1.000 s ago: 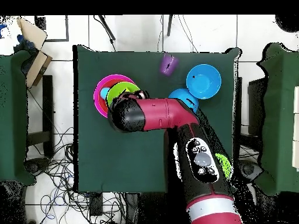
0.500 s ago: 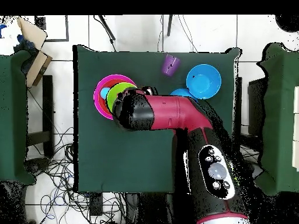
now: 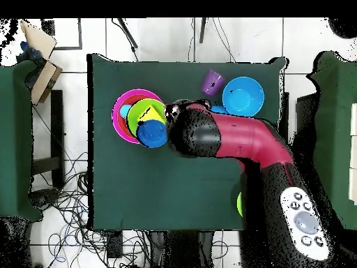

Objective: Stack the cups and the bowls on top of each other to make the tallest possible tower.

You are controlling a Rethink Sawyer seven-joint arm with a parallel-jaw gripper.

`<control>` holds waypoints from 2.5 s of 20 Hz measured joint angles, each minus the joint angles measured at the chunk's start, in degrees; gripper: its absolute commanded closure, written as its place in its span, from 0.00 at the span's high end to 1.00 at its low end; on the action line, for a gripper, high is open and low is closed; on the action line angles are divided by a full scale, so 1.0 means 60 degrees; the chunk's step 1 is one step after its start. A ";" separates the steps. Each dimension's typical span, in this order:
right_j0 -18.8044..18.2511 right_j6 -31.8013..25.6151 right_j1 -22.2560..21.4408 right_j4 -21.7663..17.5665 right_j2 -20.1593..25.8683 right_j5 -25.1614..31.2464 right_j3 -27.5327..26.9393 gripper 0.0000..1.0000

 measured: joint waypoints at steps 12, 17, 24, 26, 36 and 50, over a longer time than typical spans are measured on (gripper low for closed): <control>-0.2343 -0.0263 0.0720 -0.1159 0.1345 0.0473 -0.0054 1.00; -0.2835 -0.1030 0.1246 -0.1945 0.1923 0.1711 -0.0614 1.00; -0.2985 -0.2489 0.1874 -0.2599 0.2629 0.2904 -0.1707 1.00; -0.2984 -0.3104 0.2095 -0.2730 0.2921 0.3245 -0.2130 1.00; -0.2706 -0.5883 0.3099 -0.3065 0.3797 0.4506 -0.4304 1.00; -0.2359 -0.8047 0.4290 -0.3257 0.4042 0.5670 -0.6364 1.00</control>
